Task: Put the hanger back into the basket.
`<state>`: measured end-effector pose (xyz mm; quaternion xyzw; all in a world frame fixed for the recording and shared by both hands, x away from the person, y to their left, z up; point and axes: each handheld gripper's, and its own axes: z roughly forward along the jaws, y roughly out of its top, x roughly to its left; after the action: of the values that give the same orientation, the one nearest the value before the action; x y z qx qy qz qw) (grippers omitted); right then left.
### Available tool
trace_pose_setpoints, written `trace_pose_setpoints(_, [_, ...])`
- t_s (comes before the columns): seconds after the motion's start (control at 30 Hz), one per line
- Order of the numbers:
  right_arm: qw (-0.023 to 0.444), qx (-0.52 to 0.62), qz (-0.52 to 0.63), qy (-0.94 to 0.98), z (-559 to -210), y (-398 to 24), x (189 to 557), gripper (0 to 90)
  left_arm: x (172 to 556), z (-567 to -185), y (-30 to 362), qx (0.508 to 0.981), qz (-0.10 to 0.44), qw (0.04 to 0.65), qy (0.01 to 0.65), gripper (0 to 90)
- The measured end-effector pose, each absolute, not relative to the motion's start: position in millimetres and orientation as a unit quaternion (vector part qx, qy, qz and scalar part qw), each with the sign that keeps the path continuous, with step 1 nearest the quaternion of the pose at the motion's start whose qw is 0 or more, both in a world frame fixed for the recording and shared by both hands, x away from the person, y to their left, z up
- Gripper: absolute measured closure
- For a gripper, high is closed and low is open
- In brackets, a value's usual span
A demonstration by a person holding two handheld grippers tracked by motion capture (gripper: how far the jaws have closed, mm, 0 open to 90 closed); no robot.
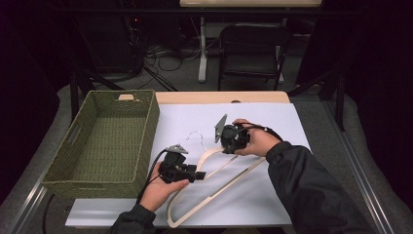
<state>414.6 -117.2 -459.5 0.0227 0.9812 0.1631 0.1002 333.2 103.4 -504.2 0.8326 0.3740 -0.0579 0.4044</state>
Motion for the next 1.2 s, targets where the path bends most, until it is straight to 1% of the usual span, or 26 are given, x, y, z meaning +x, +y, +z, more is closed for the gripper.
trace_pose_setpoints(0.3, [0.098,0.021,0.163,0.981,-460,-115,414,77.0,341,-509,104,0.826,-0.077,0.401,0.388,60.8])
trace_pose_setpoints(0.47, [0.101,0.021,0.163,0.981,-460,-113,414,77.0,342,-511,103,0.828,-0.074,0.396,0.39,66.1])
trace_pose_setpoints(0.97, [0.103,0.018,0.167,0.98,-459,-112,414,77.0,344,-510,105,0.827,-0.073,0.389,0.4,75.1])
trace_pose_setpoints(1.1, [0.104,0.019,0.165,0.981,-457,-113,414,77.0,345,-509,106,0.822,-0.083,0.393,0.403,76.5])
trace_pose_setpoints(1.2, [0.107,0.018,0.165,0.98,-457,-113,413,76.9,345,-508,108,0.817,-0.1,0.396,0.408,77.6])
